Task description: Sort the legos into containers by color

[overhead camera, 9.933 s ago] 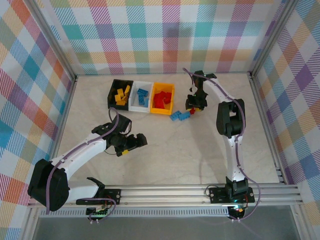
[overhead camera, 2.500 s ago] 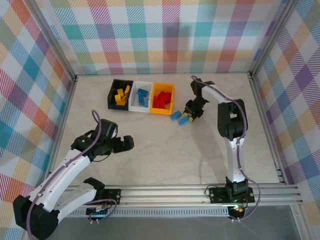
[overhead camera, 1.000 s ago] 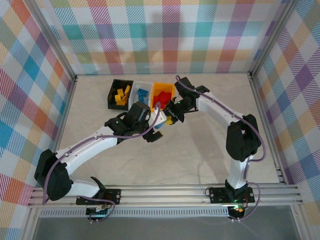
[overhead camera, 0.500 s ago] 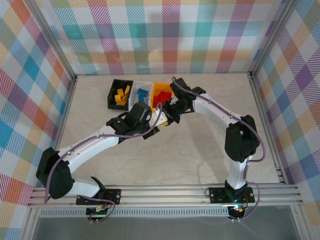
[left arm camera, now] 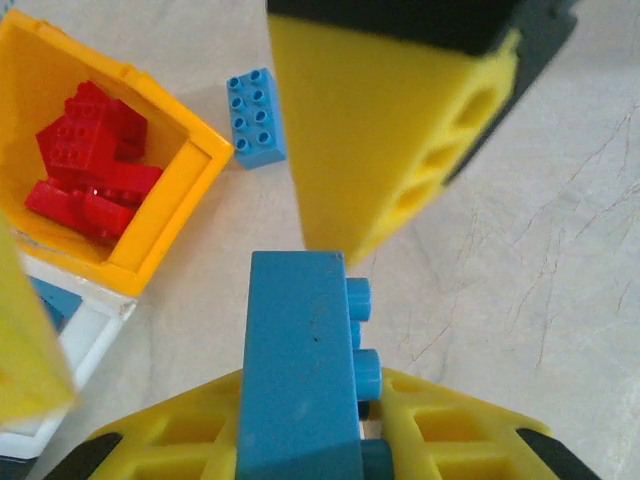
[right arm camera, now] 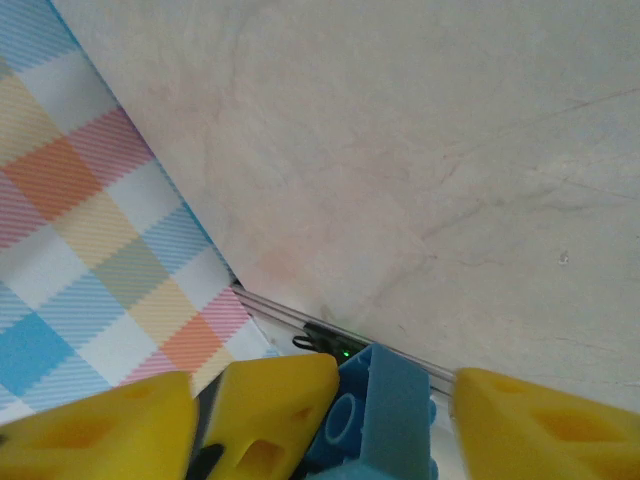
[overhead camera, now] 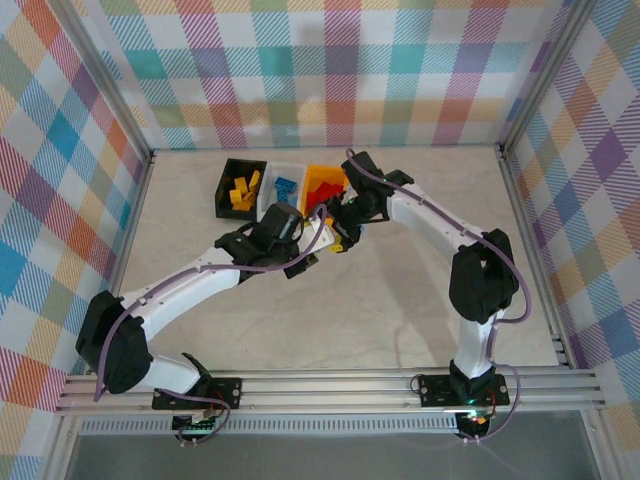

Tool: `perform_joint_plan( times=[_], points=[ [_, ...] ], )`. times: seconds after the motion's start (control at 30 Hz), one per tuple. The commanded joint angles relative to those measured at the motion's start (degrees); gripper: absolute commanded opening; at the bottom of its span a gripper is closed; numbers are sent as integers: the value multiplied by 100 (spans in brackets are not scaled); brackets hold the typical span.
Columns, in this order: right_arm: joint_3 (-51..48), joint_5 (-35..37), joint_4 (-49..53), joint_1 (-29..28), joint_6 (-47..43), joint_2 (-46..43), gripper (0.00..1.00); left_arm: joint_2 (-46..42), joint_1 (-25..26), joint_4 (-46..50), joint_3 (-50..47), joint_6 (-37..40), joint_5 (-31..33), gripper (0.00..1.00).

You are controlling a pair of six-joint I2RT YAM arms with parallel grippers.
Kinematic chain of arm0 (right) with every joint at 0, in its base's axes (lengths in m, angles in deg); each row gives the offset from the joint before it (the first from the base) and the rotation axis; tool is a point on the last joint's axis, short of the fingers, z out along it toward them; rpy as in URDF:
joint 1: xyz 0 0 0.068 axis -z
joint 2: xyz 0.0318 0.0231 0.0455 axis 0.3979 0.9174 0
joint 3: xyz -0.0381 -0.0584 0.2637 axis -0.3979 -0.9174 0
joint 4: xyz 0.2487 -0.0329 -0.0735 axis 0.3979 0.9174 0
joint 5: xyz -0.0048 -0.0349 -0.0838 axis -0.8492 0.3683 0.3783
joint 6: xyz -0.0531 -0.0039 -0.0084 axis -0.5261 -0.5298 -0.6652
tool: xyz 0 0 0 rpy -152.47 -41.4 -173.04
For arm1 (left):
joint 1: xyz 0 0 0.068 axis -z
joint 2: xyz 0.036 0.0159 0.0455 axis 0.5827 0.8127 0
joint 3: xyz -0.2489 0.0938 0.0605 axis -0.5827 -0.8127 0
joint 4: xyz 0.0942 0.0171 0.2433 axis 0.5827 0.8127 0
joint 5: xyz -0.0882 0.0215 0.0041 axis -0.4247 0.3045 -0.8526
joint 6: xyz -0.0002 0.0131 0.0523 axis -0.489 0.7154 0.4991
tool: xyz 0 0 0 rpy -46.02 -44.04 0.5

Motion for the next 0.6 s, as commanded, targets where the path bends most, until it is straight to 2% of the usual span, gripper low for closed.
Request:
perform_joint_plan(
  times=[0.0,0.13,0.23,0.4,0.57],
  points=[
    [251,338,70,410,-309,7,100,85,-311,72,144,-347,-189,8],
    [76,839,322,846,-721,-324,100,317,-836,-51,337,-933,-381,8],
    [-416,944,27,1084,-1048,-803,100,734,-1254,-43,742,-1550,-433,8],
    [-1131,1360,-494,1138,-1514,-1681,100,1861,-1979,397,1805,-2726,-609,7],
    [-1374,1392,-386,1129,-2031,-2070,100,2853,-2281,801,2860,-3292,-628,10]
  ],
)
